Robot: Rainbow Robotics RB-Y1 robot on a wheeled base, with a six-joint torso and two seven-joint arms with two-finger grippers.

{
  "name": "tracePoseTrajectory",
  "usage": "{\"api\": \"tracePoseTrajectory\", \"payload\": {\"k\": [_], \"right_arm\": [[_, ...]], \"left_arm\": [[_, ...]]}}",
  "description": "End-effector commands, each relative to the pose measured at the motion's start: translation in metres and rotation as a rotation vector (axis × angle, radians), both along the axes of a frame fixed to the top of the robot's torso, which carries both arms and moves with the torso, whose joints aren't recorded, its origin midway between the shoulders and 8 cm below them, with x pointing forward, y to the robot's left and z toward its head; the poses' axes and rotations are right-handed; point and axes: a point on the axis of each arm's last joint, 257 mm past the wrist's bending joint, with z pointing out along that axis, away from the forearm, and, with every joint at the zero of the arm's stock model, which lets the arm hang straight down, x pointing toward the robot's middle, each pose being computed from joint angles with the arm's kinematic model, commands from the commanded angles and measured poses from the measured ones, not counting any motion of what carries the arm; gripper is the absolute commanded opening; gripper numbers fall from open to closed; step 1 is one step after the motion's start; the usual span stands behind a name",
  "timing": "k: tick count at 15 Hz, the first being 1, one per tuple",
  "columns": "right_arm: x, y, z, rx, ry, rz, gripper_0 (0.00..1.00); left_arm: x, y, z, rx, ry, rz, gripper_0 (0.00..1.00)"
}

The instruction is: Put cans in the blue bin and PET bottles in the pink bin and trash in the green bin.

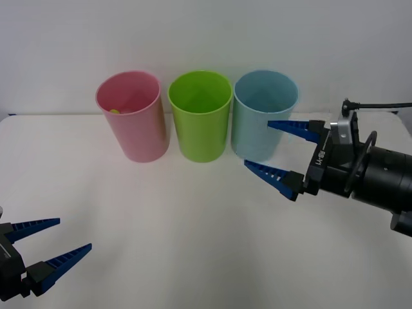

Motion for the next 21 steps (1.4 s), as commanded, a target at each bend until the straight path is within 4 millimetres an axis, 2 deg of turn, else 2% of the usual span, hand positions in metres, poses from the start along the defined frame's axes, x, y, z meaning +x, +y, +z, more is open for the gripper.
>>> {"api": "tracePoseTrajectory", "payload": {"k": [1,5,8,14,21], "right_arm": [[-0.021,-0.027,-0.03,-0.062,0.06,0.0,1.0],[-0.048,-0.067,-0.063,-0.171,0.116,0.003,1.0],[-0.062,-0.083,-0.076,-0.201,0.137,-0.002,1.0],[-0.069,-0.1,-0.081,-0.203,0.123,-0.038,1.0],[-0.074,-0.103,-0.087,-0.207,0.133,-0.045,1.0]], "left_arm": [[0.0,0.0,0.0,0.0,0.0,0.0,1.0],[0.0,0.0,0.0,0.0,0.0,0.0,1.0],[0.0,0.0,0.0,0.0,0.0,0.0,1.0],[0.0,0.0,0.0,0.0,0.0,0.0,1.0],[0.0,0.0,0.0,0.0,0.0,0.0,1.0]]}}
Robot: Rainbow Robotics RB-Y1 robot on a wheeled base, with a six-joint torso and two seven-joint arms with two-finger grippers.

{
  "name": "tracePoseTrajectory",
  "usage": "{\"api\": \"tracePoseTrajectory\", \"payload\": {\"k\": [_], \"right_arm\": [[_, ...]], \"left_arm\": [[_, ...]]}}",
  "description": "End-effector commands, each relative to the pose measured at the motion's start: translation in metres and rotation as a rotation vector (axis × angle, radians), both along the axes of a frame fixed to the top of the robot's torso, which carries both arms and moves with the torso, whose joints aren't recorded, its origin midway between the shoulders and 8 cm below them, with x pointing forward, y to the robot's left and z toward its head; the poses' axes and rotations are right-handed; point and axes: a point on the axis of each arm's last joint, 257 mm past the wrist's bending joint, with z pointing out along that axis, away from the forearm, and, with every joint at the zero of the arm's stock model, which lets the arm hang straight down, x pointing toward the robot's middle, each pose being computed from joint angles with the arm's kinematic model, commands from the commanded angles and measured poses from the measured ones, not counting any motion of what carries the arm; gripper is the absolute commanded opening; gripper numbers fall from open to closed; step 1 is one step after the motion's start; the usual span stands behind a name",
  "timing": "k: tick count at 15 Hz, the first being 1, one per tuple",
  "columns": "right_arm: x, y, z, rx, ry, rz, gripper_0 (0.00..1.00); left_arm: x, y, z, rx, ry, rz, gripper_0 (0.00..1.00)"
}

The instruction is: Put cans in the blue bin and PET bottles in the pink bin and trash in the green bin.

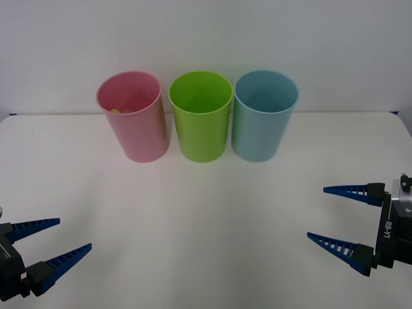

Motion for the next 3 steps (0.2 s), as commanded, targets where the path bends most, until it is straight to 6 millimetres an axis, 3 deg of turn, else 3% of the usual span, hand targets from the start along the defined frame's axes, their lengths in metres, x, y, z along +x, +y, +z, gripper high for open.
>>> {"api": "tracePoseTrajectory", "payload": {"k": [1,3], "right_arm": [[0.0,0.0001,0.0001,0.0,0.0,0.0,1.0],[0.0,0.0001,0.0001,0.0,0.0,0.0,1.0]], "left_arm": [[0.0,0.0,0.0,0.0,0.0,0.0,1.0],[0.0,0.0,0.0,0.0,0.0,0.0,1.0]]}}
